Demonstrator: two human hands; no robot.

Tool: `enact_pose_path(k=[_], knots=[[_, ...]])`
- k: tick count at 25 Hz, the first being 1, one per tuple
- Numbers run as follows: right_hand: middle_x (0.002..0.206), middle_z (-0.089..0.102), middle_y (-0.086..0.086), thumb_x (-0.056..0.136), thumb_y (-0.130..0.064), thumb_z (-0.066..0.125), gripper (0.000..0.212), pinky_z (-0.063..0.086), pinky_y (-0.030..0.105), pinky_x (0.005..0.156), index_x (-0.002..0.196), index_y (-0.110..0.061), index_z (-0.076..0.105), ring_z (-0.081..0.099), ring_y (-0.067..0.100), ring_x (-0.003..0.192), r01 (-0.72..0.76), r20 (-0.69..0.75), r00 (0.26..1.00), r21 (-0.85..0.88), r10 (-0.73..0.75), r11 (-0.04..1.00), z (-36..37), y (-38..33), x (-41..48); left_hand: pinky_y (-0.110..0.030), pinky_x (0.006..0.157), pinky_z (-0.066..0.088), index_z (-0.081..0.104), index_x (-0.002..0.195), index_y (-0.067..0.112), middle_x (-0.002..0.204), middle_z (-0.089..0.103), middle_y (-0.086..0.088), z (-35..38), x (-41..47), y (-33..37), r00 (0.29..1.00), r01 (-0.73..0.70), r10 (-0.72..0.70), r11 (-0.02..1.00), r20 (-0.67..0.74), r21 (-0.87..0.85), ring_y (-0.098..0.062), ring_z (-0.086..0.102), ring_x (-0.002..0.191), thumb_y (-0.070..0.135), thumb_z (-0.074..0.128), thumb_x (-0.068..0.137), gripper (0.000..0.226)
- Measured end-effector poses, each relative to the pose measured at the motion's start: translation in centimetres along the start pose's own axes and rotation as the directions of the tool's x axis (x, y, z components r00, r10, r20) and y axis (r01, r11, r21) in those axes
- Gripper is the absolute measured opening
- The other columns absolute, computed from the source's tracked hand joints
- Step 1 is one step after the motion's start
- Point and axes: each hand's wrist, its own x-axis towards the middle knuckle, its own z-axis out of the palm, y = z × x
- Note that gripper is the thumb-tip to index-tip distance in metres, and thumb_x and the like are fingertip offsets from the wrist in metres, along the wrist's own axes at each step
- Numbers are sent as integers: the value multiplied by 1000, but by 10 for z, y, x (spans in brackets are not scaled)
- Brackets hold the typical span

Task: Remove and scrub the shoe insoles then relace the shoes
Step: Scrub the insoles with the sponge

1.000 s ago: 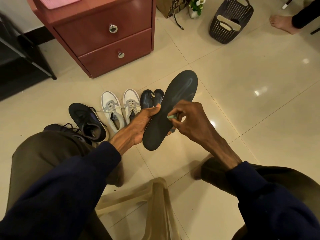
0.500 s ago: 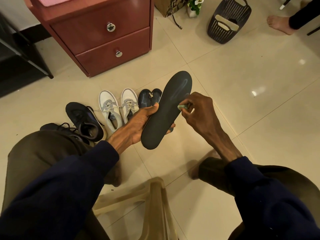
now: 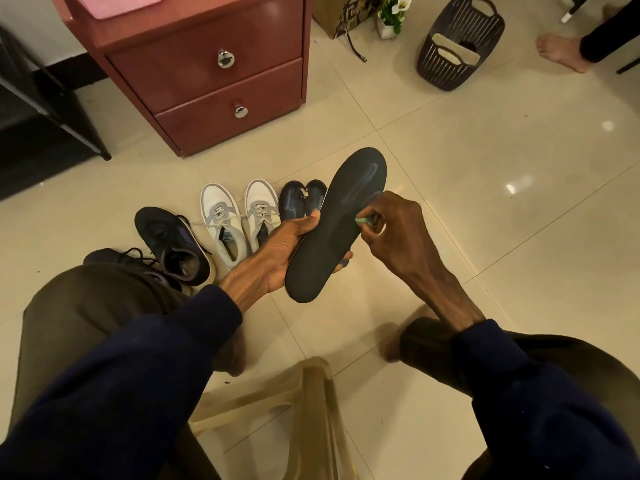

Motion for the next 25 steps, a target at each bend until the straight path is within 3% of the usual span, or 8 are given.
enact_pose_path(k=[3, 7, 10, 12, 15, 18, 22, 25], knots=[[90, 70, 5, 80, -9, 84, 14, 53, 14, 69, 93, -7, 77, 59, 6, 73, 152, 161, 975, 30, -154, 988, 11, -16, -8, -49, 84, 62, 71, 117, 7, 109, 76, -17, -4, 2, -1, 1000, -20, 20, 1000, -16, 8, -33, 75, 88, 40, 53, 104, 40], [92, 70, 8, 82, -8, 83, 15, 44, 2, 69, 94, -6, 74, 56, 6, 77, -8, -75, 997, -21, 6, 1000, -2, 2, 3, -45, 82, 62, 68, 120, 2, 114, 73, -20, 2, -1, 0, 1000, -2, 2, 1000, 26, -6, -36, 74, 92, 41, 48, 105, 46], [91, 70, 7, 81, -6, 82, 15, 54, 17, 70, 94, -6, 75, 59, 9, 75, 120, 45, 992, 14, -120, 993, 7, -7, -4, -49, 88, 60, 71, 118, 6, 113, 74, -19, 1, -1, 0, 1000, -13, 13, 1000, 0, 17, -34, 74, 90, 39, 51, 105, 41], [91, 69, 7, 81, -6, 82, 14, 53, 17, 69, 94, -5, 76, 60, 11, 75, 214, 118, 969, 51, -218, 976, 12, -18, -7, -55, 95, 55, 74, 113, 9, 114, 74, -17, -2, 1, 0, 999, -37, 37, 999, -5, 13, -33, 74, 90, 37, 53, 105, 36], [91, 70, 8, 82, -8, 82, 15, 50, 10, 73, 95, -5, 76, 58, 8, 77, 113, -47, 993, 39, -111, 993, 2, -9, 2, -55, 101, 48, 76, 108, 6, 111, 75, -18, 1, -2, 1, 999, -22, 22, 1000, 44, -10, -35, 75, 92, 34, 44, 108, 43], [91, 70, 6, 78, -6, 85, 19, 57, 23, 72, 94, -7, 75, 61, 11, 76, 157, -10, 988, 17, -157, 987, 1, -6, -1, -55, 101, 47, 80, 104, 8, 106, 76, -16, 0, -2, 3, 998, -8, 9, 1000, 67, -10, -32, 74, 90, 32, 41, 108, 46], [92, 71, 8, 81, -9, 83, 17, 57, 21, 73, 96, -6, 75, 65, 14, 79, 272, 169, 943, 109, -287, 956, 15, -21, -10, -41, 90, 60, 79, 113, 23, 120, 74, -6, -3, 1, 3, 996, -90, 90, 996, 25, -14, -24, 73, 104, 51, 39, 107, 49], [90, 70, 10, 81, -7, 83, 16, 59, 28, 71, 94, -5, 74, 62, 14, 76, 226, 50, 972, 45, -229, 973, 13, -12, -4, -53, 99, 55, 73, 123, 17, 127, 70, -15, 0, 0, 1, 996, -55, 55, 998, 70, 5, -33, 71, 106, 61, 34, 105, 62]])
